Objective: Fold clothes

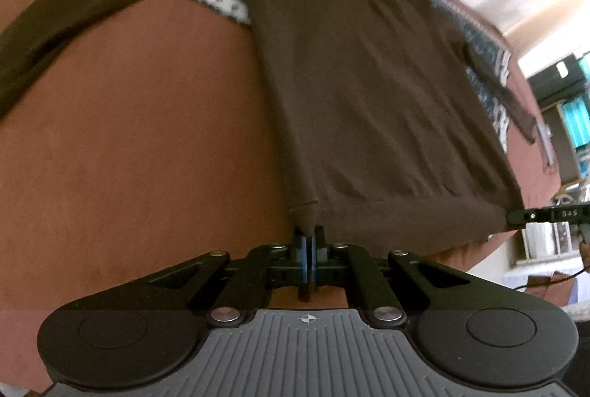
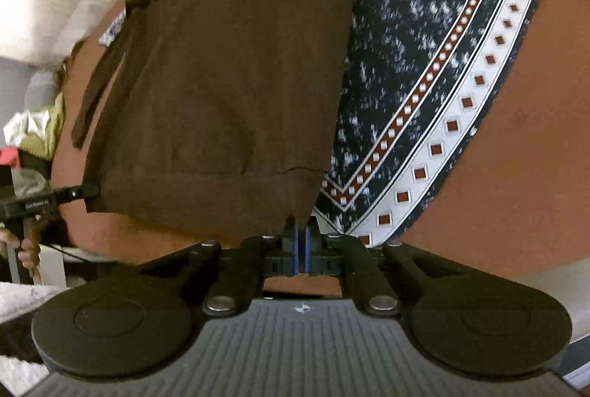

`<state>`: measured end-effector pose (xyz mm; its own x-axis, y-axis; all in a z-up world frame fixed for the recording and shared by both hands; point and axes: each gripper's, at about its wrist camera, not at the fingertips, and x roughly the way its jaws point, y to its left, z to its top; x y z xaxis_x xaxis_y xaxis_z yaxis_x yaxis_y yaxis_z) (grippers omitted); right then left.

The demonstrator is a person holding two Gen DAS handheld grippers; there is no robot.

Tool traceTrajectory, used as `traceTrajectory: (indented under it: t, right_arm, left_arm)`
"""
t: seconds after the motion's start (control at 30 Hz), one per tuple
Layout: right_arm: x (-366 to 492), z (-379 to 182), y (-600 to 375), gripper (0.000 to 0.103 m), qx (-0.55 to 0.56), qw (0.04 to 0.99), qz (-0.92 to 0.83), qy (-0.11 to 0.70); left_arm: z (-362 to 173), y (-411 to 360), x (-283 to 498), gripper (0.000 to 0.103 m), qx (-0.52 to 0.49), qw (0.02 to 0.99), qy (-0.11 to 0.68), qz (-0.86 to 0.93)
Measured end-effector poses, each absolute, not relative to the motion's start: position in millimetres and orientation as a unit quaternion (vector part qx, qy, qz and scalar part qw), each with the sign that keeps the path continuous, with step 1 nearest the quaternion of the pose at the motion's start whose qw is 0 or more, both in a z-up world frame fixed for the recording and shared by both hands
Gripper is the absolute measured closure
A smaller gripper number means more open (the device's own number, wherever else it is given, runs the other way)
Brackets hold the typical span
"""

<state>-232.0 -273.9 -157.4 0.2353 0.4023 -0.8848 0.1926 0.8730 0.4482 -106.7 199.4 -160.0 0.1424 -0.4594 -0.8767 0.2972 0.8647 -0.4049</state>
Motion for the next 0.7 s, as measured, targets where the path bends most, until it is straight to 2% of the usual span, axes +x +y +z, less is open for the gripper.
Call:
traceTrajectory:
  t: [0.37, 0.4, 0.43, 0.47, 0.5, 0.53, 0.57, 0.7]
  right_arm:
    - [-229, -199, -259, 0.099, 0.224, 0.717, 0.059, 0.658]
    - [-227, -200, -260, 0.099, 0.228, 0.714, 0.059, 0.659]
    - [-220, -200, -257, 0.098, 0.232, 0.711, 0.058, 0.662]
    - [-215, -198, -256, 0.090, 0.231, 0.709, 0.055, 0.665]
    - [-212, -190, -257, 0.075, 0.223, 0.710, 0.048, 0.666]
    - [-209, -182, -258, 0.068, 0.217, 0.713, 0.041, 0.666]
    - [-206, -167, -261, 0.062, 0.214, 0.722, 0.042, 0.657]
    - [-177, -99, -271, 0.061, 0.200, 0.767, 0.049, 0.607]
  left_arm:
    - [-197, 199, -107, 0.103, -0.032, 0.733, 0.634, -0.244]
    - [-199, 198, -105, 0.095, -0.033, 0.732, 0.635, -0.244]
    - [-198, 197, -104, 0.080, -0.035, 0.732, 0.636, -0.244]
    - [-196, 197, -102, 0.074, -0.037, 0.731, 0.635, -0.247]
    - [-189, 197, -100, 0.070, -0.036, 0.733, 0.632, -0.250]
    - [-181, 198, -97, 0.059, -0.034, 0.735, 0.628, -0.252]
    - [-170, 199, -93, 0.053, -0.037, 0.739, 0.621, -0.257]
    - [-117, 202, -56, 0.049, -0.062, 0.779, 0.558, -0.279]
